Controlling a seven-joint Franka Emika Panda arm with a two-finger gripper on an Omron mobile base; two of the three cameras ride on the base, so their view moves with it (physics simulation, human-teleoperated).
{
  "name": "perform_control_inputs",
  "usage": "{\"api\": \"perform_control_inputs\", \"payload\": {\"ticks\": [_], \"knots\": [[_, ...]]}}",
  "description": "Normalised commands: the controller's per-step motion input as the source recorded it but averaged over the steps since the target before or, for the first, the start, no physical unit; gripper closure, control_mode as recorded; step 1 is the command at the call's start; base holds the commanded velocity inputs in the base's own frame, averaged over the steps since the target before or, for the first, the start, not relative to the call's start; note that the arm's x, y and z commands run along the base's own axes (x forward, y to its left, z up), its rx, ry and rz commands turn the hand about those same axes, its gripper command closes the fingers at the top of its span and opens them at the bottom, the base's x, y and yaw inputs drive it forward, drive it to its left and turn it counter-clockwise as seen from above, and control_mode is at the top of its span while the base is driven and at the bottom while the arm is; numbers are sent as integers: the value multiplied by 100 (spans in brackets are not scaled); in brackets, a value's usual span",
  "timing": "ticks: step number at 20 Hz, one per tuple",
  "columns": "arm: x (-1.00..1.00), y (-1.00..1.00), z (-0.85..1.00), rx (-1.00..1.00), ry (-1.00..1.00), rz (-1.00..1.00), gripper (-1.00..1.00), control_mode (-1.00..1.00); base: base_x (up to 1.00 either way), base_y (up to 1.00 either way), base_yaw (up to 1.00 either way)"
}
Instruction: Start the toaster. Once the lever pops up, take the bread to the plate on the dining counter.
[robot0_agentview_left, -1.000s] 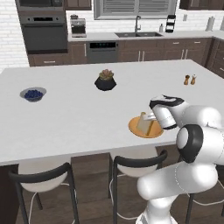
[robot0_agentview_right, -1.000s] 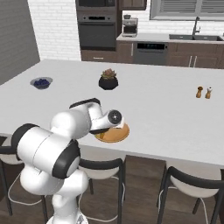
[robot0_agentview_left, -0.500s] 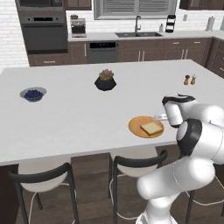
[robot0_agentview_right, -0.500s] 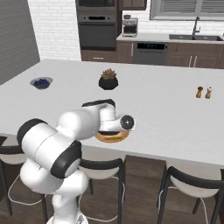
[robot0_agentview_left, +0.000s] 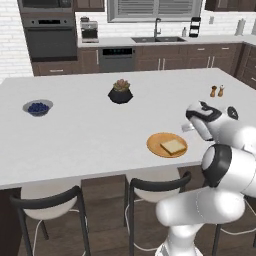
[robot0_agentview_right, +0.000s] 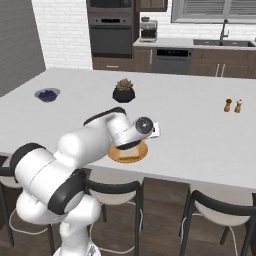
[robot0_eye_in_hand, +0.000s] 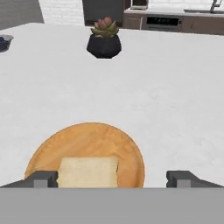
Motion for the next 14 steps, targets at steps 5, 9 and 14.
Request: {"api": "perform_control_inputs", "payload": {"ticks": [5,9,14], "knots": [[-15,0,92,-1,10,-11,-100,-100,0,0,0],[-39,2,80,0,8,-24,-100,-100,0,0,0],[-54,23,55,1,7,-28,-100,-100,0,0,0]]}}
